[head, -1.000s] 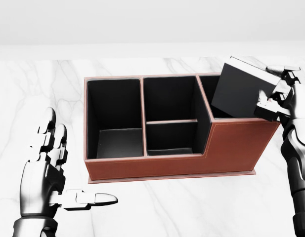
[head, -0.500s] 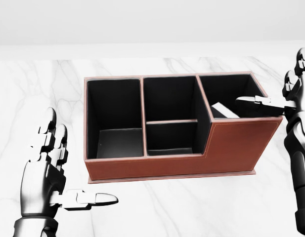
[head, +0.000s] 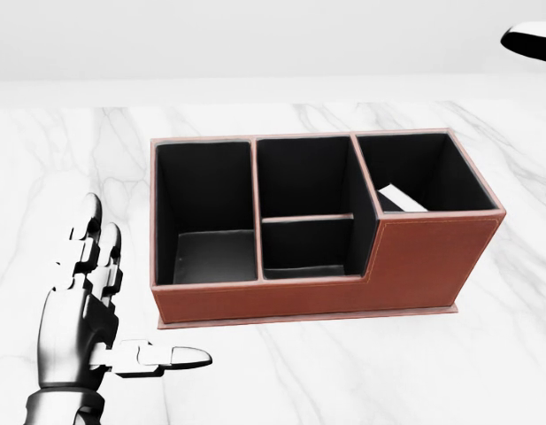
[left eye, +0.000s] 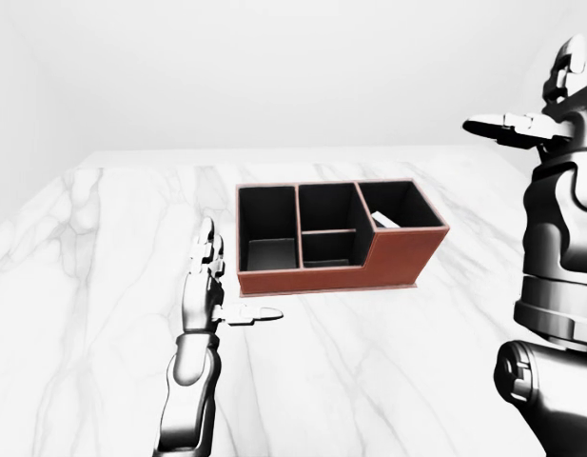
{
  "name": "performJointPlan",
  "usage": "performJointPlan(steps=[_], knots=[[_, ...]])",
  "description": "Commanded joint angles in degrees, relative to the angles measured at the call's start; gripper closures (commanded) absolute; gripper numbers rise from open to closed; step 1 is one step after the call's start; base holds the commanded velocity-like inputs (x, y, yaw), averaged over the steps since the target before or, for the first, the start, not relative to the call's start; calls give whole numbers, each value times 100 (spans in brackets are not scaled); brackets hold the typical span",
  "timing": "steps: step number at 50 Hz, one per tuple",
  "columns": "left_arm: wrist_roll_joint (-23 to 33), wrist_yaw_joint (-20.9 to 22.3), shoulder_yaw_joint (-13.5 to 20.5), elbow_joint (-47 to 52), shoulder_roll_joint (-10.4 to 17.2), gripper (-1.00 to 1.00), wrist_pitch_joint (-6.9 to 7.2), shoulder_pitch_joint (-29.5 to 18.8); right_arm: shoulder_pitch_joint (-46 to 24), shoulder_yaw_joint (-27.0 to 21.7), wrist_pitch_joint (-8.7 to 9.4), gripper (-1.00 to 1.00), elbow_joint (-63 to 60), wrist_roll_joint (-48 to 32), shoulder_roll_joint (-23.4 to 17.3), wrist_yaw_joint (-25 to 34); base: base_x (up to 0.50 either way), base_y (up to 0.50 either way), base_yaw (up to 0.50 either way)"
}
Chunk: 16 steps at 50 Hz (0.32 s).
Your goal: Pick up the book and place it in the right compartment of the caddy.
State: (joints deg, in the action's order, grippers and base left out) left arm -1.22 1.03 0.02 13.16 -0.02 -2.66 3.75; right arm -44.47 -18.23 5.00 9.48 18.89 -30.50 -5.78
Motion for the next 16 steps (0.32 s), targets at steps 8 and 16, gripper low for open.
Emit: performJointPlan(steps=[8, 16], knots=[[3, 5, 3, -25, 1, -100, -30, 10, -281, -294, 0, -100, -1964, 489, -582, -467, 0, 0, 0], [11, 2, -8, 13, -2, -100, 0, 16, -427, -457, 0, -100, -2999, 878, -886, -772, 0, 0, 0]])
